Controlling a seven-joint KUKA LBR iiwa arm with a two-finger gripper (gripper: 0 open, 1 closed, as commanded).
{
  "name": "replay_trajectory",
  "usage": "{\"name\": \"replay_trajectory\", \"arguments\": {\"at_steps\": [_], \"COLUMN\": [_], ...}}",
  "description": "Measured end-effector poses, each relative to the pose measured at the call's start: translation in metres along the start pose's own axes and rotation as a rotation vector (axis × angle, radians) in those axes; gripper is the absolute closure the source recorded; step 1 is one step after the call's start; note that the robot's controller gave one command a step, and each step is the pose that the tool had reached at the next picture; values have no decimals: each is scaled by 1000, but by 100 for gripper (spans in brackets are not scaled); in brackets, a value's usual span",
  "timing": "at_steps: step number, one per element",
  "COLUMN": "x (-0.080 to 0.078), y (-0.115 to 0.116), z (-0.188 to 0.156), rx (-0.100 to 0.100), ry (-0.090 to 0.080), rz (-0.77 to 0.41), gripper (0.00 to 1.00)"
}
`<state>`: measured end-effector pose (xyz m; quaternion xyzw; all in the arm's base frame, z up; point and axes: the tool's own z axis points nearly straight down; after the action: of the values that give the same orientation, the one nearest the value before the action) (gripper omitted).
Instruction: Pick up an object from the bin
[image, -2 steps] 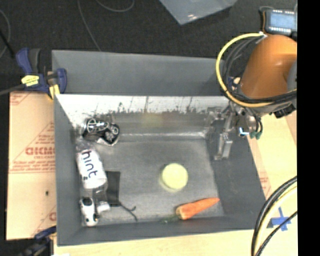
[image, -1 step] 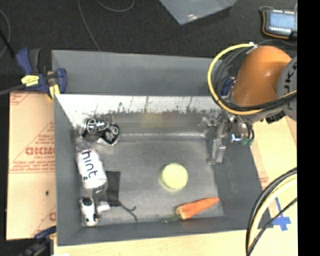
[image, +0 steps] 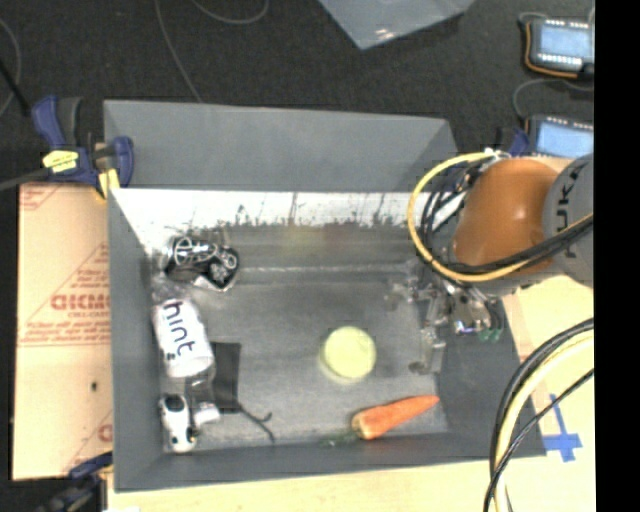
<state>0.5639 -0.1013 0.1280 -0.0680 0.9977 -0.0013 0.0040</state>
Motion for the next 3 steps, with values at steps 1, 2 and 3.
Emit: {"name": "replay_trajectory", "arguments": {"at_steps": [1,2,3], "x": [21,11,5], "y": [12,26,42], "z": [30,40,54], "rx": [0,2,1], "ry": [6,-4,-2], "rz": [-211,-244,-120], "gripper": [0,0,0]}}
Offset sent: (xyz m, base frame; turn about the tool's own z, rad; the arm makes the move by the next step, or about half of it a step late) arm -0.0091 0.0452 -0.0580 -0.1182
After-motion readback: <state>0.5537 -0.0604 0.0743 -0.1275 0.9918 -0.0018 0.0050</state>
